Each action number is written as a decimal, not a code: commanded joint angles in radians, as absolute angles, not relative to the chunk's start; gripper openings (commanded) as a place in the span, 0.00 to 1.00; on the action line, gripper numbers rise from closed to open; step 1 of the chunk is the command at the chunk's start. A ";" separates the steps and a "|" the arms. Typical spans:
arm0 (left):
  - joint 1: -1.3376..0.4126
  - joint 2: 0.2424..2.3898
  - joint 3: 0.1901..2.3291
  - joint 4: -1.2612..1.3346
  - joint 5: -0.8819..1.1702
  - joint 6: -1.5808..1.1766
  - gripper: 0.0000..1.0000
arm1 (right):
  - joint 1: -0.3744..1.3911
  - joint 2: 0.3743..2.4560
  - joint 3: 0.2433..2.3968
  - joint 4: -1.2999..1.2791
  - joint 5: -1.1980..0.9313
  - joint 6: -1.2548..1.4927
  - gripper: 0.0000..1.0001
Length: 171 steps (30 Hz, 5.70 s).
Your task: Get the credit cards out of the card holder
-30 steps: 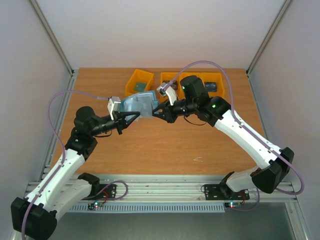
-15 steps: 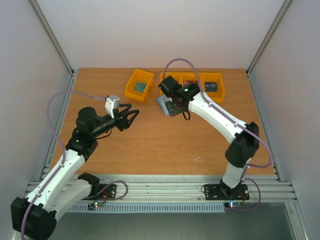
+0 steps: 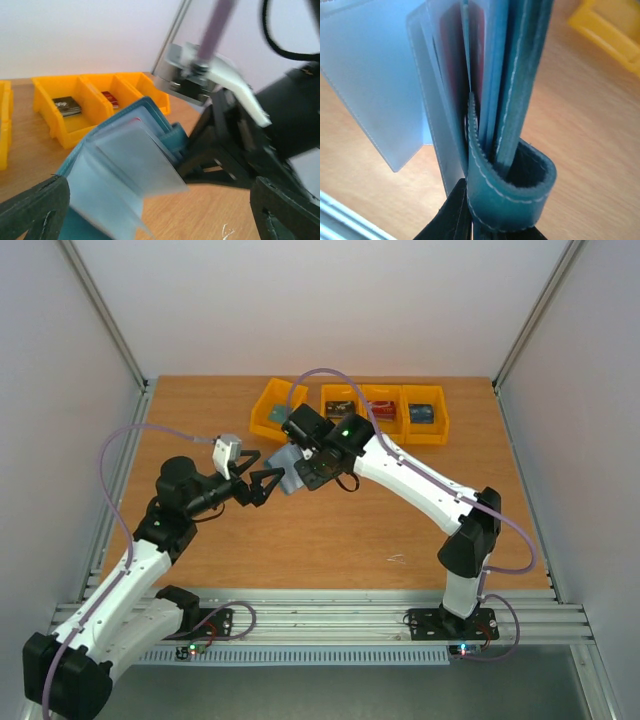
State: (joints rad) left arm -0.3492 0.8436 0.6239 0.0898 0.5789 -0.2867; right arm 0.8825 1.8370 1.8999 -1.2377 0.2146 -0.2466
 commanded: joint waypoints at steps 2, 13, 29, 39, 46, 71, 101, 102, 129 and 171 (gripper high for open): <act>-0.352 0.831 0.612 0.085 0.443 -0.352 0.99 | 0.923 1.808 1.950 -1.143 0.012 -0.216 0.01; -0.350 0.834 0.604 0.007 0.284 -0.373 0.99 | 1.010 1.837 2.074 -1.144 -0.027 -0.240 0.01; -0.221 0.747 0.533 0.100 0.445 -0.489 0.99 | 0.980 1.660 1.967 -1.039 -0.268 -0.327 0.01; -0.166 0.677 0.531 0.305 0.841 -0.562 0.99 | 0.931 1.493 1.835 -0.980 -0.439 -0.396 0.01; -0.165 0.648 0.536 0.312 0.868 -0.557 0.99 | 0.918 1.397 1.763 -0.987 -0.523 -0.437 0.01; -0.115 0.667 0.602 0.204 0.889 -0.331 0.99 | 0.744 1.528 1.840 -1.004 -0.670 -0.401 0.01; -0.156 0.813 0.715 0.365 0.970 -0.430 0.00 | 0.734 1.666 2.093 -1.132 -0.874 -0.412 0.07; -0.158 0.822 0.722 0.367 0.975 -0.443 0.00 | 0.729 1.673 2.101 -1.144 -0.881 -0.424 0.15; -0.198 1.026 0.910 0.154 1.116 -0.202 0.00 | 0.496 1.818 2.112 -1.088 -1.218 -0.501 0.29; -0.270 0.823 0.640 0.208 0.802 -0.439 0.46 | 0.779 1.890 2.176 -1.098 -0.340 -0.319 0.01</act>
